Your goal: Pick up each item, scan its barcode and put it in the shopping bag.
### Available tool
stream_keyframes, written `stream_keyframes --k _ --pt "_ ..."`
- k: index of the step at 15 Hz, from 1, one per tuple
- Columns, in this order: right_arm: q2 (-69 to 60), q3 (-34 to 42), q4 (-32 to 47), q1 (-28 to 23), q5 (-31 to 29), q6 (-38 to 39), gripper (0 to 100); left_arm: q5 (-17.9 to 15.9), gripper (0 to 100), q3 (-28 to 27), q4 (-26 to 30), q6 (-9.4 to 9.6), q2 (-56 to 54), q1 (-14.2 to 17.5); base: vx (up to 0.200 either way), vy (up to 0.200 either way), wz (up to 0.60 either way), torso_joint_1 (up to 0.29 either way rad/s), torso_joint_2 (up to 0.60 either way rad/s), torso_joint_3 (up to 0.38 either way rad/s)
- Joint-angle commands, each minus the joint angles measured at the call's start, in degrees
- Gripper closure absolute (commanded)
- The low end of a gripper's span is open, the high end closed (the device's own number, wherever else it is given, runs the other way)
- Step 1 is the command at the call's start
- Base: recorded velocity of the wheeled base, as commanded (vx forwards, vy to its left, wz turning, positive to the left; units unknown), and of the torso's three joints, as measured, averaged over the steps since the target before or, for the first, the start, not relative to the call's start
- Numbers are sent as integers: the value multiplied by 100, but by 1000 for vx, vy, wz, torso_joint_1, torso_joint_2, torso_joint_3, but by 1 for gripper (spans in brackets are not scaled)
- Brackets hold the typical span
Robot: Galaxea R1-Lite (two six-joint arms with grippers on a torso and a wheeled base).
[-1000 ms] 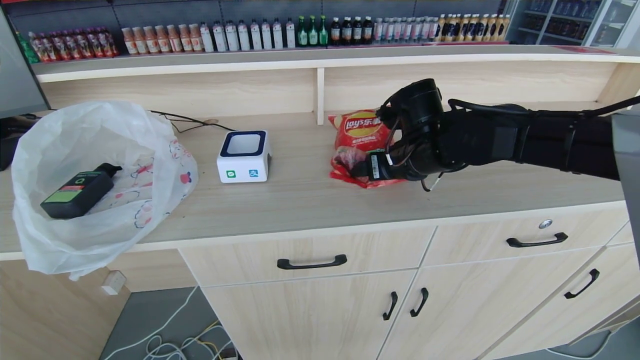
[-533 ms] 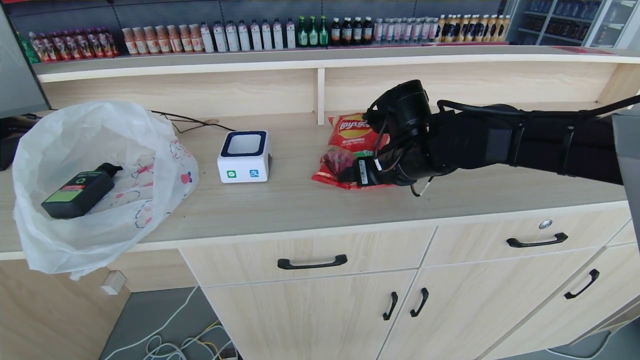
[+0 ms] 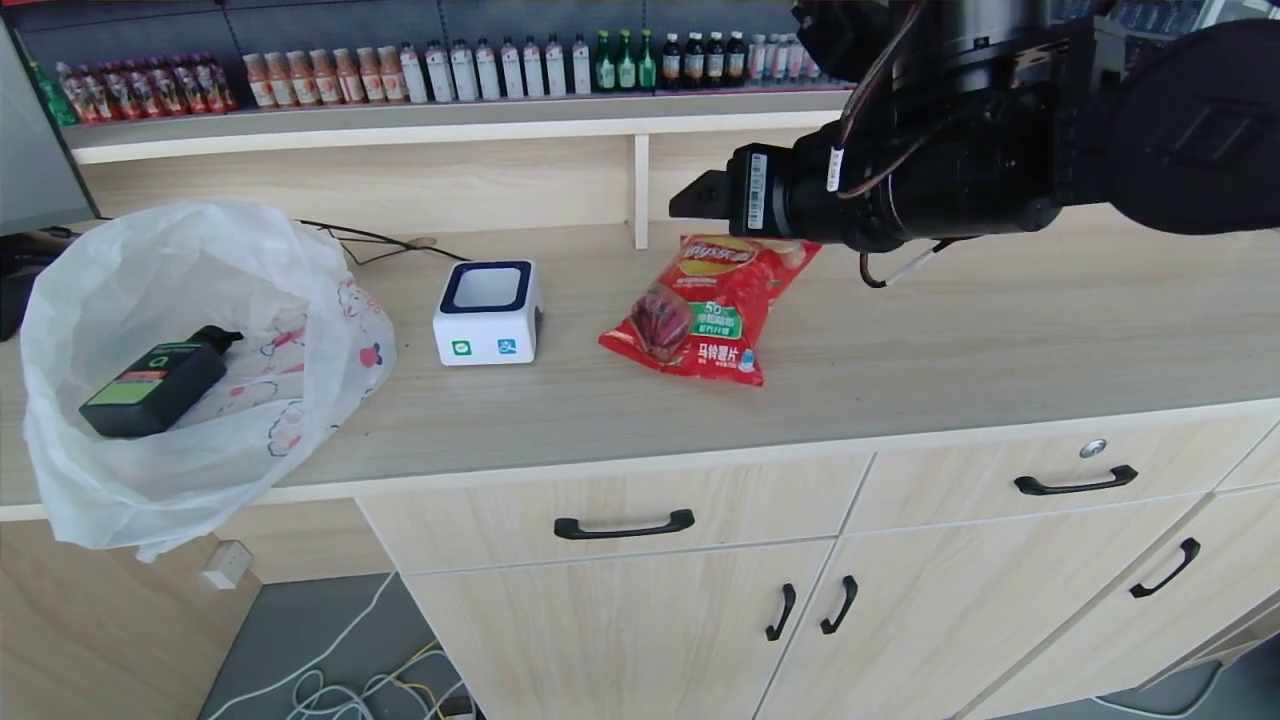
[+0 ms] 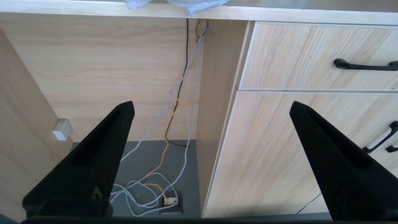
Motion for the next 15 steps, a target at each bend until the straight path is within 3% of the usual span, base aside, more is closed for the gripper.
stream_keyframes --k 1,3,7,9,15 --pt "-438 388 -862 6 -78 -102 0 1 0 0 -1 0 0 0 0 0 0 0 0 0" --pt "98 -59 -906 -2 -253 -155 0 1 0 0 -1 0 0 0 0 0 0 0 0 0" --pt "1311 -59 -379 -187 -702 -129 0 1 0 0 -1 0 0 0 0 0 0 0 0 0" --pt "1540 -59 -18 -213 -798 -111 0 1 0 0 -1 0 0 0 0 0 0 0 0 0" --pt "1707 -59 52 -266 -825 -93 0 1 0 0 -1 0 0 0 0 0 0 0 0 0"
